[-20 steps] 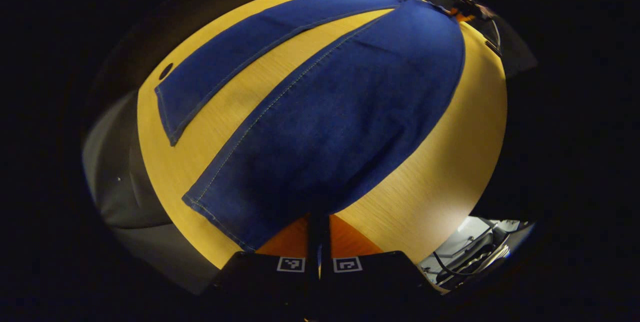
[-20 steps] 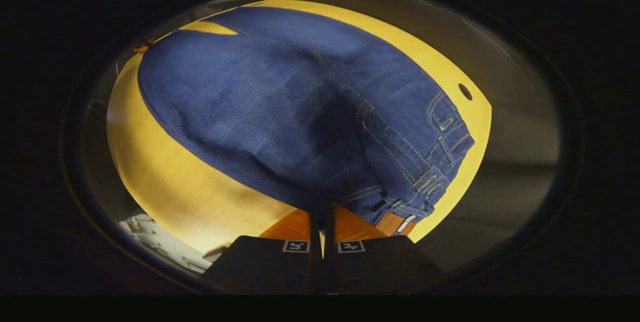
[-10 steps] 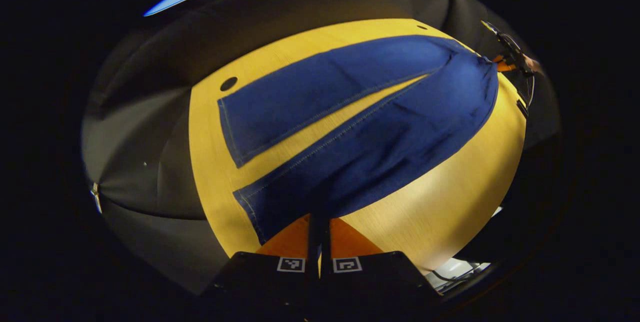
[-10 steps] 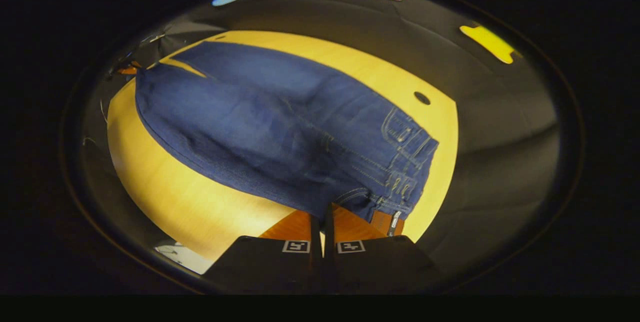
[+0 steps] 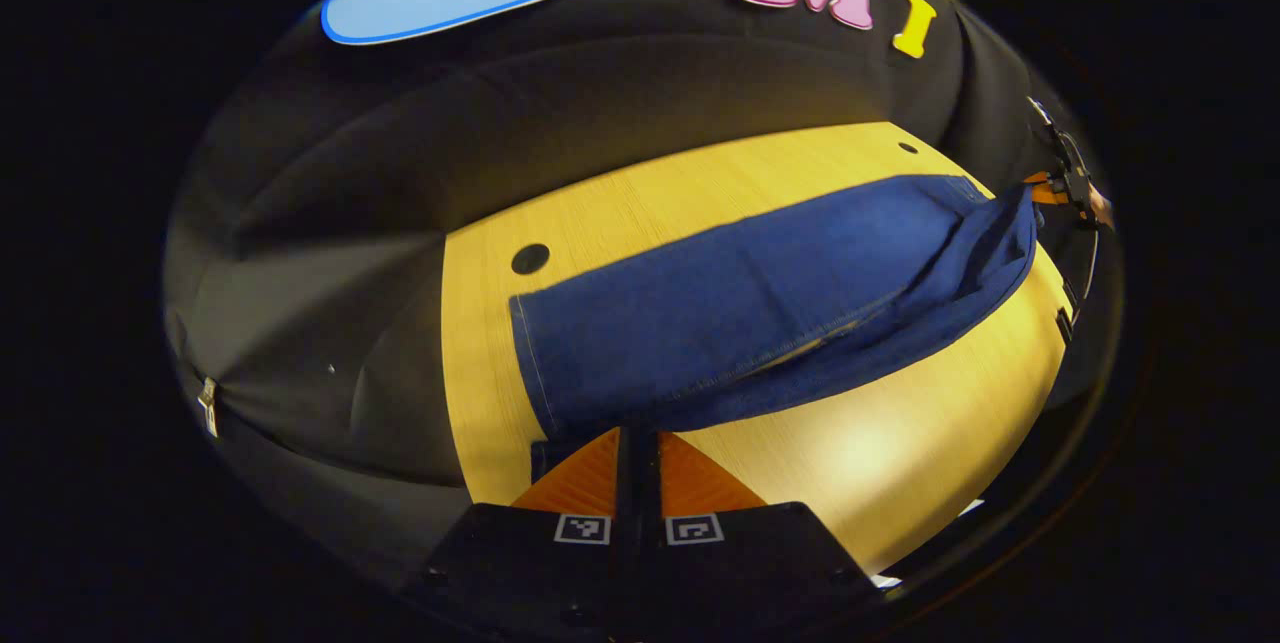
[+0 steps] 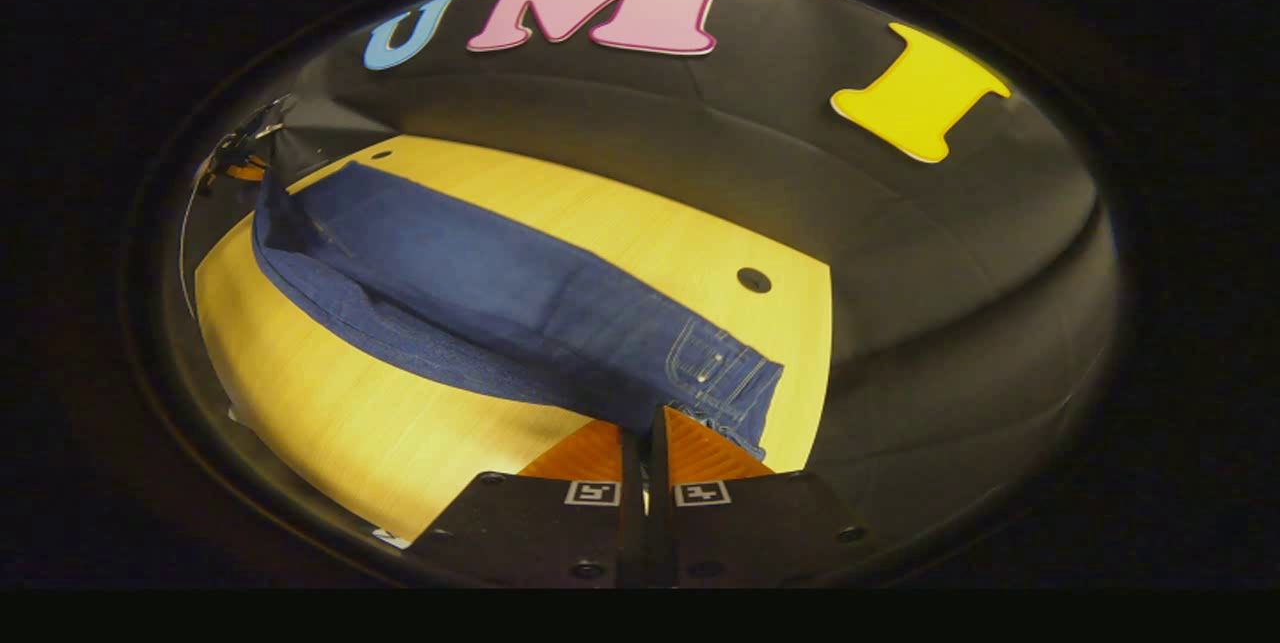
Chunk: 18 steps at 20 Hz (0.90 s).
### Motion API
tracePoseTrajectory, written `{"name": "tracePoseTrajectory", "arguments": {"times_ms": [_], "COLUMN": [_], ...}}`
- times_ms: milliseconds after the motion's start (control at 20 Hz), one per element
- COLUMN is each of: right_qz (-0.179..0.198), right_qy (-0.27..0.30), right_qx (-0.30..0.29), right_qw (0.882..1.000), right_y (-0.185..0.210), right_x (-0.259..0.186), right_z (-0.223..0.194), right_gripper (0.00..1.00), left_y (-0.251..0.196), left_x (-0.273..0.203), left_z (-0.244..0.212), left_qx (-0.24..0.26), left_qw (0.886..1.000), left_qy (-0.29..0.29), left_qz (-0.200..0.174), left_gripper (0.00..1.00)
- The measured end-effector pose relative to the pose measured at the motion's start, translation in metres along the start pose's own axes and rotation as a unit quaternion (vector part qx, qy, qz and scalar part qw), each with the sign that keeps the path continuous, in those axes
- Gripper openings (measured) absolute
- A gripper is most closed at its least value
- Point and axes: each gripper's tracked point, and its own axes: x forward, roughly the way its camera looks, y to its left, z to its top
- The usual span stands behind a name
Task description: Grasp the waist and the cuffs of the jeans and fold them to make the two legs overlap; first hold the waist and fold one-third of the jeans toward the cuffs, then hold the cuffs and fold the remaining one-third in the same direction to finish folding.
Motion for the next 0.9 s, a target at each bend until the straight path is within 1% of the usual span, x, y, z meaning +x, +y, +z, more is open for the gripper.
{"name": "tracePoseTrajectory", "arguments": {"times_ms": [50, 100, 200, 250, 300, 350, 400, 450, 500, 550, 600, 650, 700, 750, 800, 850, 900], "right_qz": [-0.007, -0.014, -0.027, -0.032, -0.04, -0.046, -0.051, -0.054, -0.054, -0.052, -0.054, -0.057, -0.058, -0.059, -0.062, -0.064, -0.06], "right_qy": [-0.006, -0.01, -0.016, -0.017, -0.017, -0.015, -0.011, -0.005, -0.001, 0.002, 0.006, 0.01, 0.015, 0.019, 0.022, 0.023, 0.02], "right_qx": [0.008, 0.012, 0.017, 0.024, 0.032, 0.042, 0.054, 0.066, 0.075, 0.08, 0.081, 0.083, 0.093, 0.108, 0.123, 0.137, 0.152], "right_qw": [1.0, 1.0, 0.999, 0.999, 0.999, 0.998, 0.997, 0.996, 0.996, 0.995, 0.995, 0.995, 0.994, 0.992, 0.99, 0.988, 0.986], "right_y": [-0.005, -0.01, -0.017, -0.018, -0.022, -0.024, -0.027, -0.028, -0.026, -0.023, -0.023, -0.025, -0.025, -0.025, -0.026, -0.028, -0.027], "right_x": [0.005, 0.012, 0.027, 0.036, 0.048, 0.058, 0.069, 0.08, 0.091, 0.1, 0.11, 0.119, 0.128, 0.135, 0.142, 0.147, 0.15], "right_z": [0.008, 0.016, 0.028, 0.032, 0.035, 0.037, 0.037, 0.036, 0.036, 0.036, 0.034, 0.032, 0.029, 0.028, 0.026, 0.026, 0.028], "right_gripper": [0.0, 0.0, 0.0, 0.05, 0.0, 0.0, 0.02, 0.05, 0.05, 0.0, 0.05, 0.05, 0.0, 0.05, 0.0, 0.03, 0.12], "left_y": [0.005, 0.008, 0.017, 0.023, 0.026, 0.028, 0.03, 0.03, 0.027, 0.029, 0.028, 0.027, 0.027, 0.028, 0.032, 0.036, 0.043], "left_x": [0.007, 0.015, 0.034, 0.046, 0.059, 0.071, 0.084, 0.097, 0.109, 0.121, 0.132, 0.14, 0.147, 0.148, 0.152, 0.156, 0.156], "left_z": [0.009, 0.016, 0.034, 0.041, 0.048, 0.055, 0.06, 0.059, 0.056, 0.048, 0.045, 0.046, 0.048, 0.048, 0.046, 0.042, 0.038], "left_qx": [-0.008, -0.014, -0.024, -0.034, -0.049, -0.068, -0.086, -0.098, -0.104, -0.102, -0.102, -0.103, -0.103, -0.103, -0.103, -0.1, -0.097], "left_qw": [1.0, 1.0, 0.999, 0.999, 0.998, 0.997, 0.995, 0.994, 0.993, 0.992, 0.991, 0.99, 0.99, 0.989, 0.987, 0.985, 0.983], "left_qy": [-0.002, -0.002, -0.004, -0.005, -0.005, -0.004, 0.0, 0.004, 0.017, 0.036, 0.049, 0.052, 0.052, 0.053, 0.058, 0.066, 0.073], "left_qz": [0.004, 0.009, 0.025, 0.034, 0.041, 0.046, 0.05, 0.052, 0.054, 0.061, 0.069, 0.078, 0.086, 0.097, 0.107, 0.121, 0.136], "left_gripper": [0.04, 0.06, 0.06, 0.06, 0.06, 0.06, 0.06, 0.06, 0.06, 0.06, 0.06, 0.06, 0.06, 0.06, 0.08, 0.1, 0.28]}}
